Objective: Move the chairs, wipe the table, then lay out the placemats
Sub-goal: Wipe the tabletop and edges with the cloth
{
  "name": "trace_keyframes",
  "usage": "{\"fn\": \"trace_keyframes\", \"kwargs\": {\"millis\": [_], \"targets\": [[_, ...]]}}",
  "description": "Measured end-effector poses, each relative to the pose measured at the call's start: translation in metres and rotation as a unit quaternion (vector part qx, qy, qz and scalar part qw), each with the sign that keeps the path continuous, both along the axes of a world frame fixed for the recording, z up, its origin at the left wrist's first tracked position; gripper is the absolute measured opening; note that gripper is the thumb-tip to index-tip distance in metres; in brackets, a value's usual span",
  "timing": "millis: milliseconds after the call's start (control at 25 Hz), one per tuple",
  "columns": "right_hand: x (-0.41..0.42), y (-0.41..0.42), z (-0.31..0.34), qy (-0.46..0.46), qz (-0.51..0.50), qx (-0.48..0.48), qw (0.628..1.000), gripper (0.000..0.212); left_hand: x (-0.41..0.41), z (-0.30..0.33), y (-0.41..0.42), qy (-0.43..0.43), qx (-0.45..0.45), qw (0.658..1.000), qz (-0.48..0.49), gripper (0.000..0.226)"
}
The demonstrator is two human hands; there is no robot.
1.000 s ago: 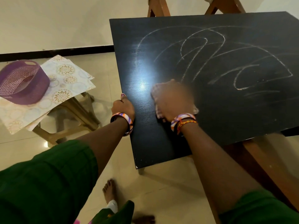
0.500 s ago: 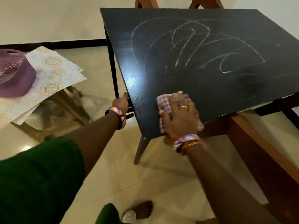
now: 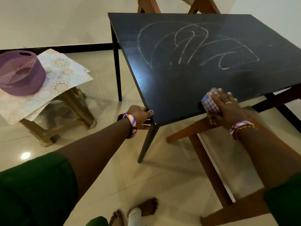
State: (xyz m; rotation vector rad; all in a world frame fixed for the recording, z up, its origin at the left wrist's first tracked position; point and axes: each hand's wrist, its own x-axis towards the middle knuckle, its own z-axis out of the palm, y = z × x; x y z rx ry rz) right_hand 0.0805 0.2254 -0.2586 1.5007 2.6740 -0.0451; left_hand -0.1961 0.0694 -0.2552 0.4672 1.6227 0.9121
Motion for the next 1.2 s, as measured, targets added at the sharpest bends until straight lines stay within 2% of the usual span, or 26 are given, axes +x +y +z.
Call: {"fn": "trace_keyframes", "kwargs": {"millis": [80,160,240,320,440,520,600,680,720,800,840,920,960,1040,1080,1200], "targets": [[0.010,0.005,0.012,-0.005,-0.119,-0.042,0.992,0.079,0.003,0.002,0.003,0.031,-0.008,0.999,-0.013,0.030],[-0.014,-0.021,0.018,0.010,-0.142,-0.031,0.989,0.076,-0.001,0.004,0.006,0.054,-0.029,0.998,-0.029,0.030],[-0.052,-0.067,0.009,0.063,-0.081,0.022,0.994,0.072,-0.006,0.007,0.010,0.045,-0.050,0.997,-0.046,0.032],[-0.087,-0.116,-0.015,0.115,0.039,0.151,0.981,0.066,-0.006,0.015,0.011,0.071,-0.063,0.994,-0.049,0.034],[-0.098,-0.129,-0.028,0.125,0.181,0.146,0.965,0.059,0.003,0.022,0.011,0.262,-0.042,0.962,-0.068,0.051],[-0.077,-0.102,-0.024,0.098,0.208,0.169,0.959,0.060,0.014,0.029,0.004,0.331,-0.005,0.941,-0.069,0.057],[-0.045,-0.065,-0.017,0.087,0.112,0.159,0.977,0.069,0.022,0.025,-0.003,0.341,0.035,0.937,-0.069,0.060],[-0.012,-0.025,-0.007,0.062,-0.038,0.039,0.997,0.080,0.025,0.017,-0.009,0.362,0.064,0.925,-0.093,0.061],[0.001,-0.009,-0.004,0.036,-0.092,0.003,0.995,0.082,0.024,0.012,-0.011,0.387,0.074,0.913,-0.109,0.060],[0.009,0.007,-0.005,0.007,-0.118,0.007,0.993,0.082,0.015,0.002,-0.014,0.437,0.088,0.884,-0.139,0.060],[0.003,0.002,-0.005,0.014,-0.116,0.014,0.993,0.080,0.010,-0.004,-0.016,0.438,0.105,0.881,-0.144,0.060],[-0.022,-0.023,-0.007,0.067,-0.064,0.018,0.996,0.077,0.002,-0.012,-0.014,0.376,0.155,0.909,-0.090,0.056],[-0.038,-0.043,-0.007,0.089,0.006,0.026,0.996,0.074,0.000,-0.016,-0.009,0.332,0.165,0.928,-0.034,0.050],[-0.072,-0.076,-0.005,0.117,0.148,0.027,0.982,0.071,0.000,-0.018,0.007,0.220,0.143,0.959,0.107,0.030],[-0.088,-0.088,-0.001,0.113,0.186,0.012,0.976,0.070,-0.001,-0.019,0.015,0.149,0.119,0.966,0.172,0.029],[-0.128,-0.094,0.007,0.076,0.261,-0.032,0.962,0.070,-0.011,-0.022,0.025,-0.046,0.062,0.963,0.260,0.058]]}}
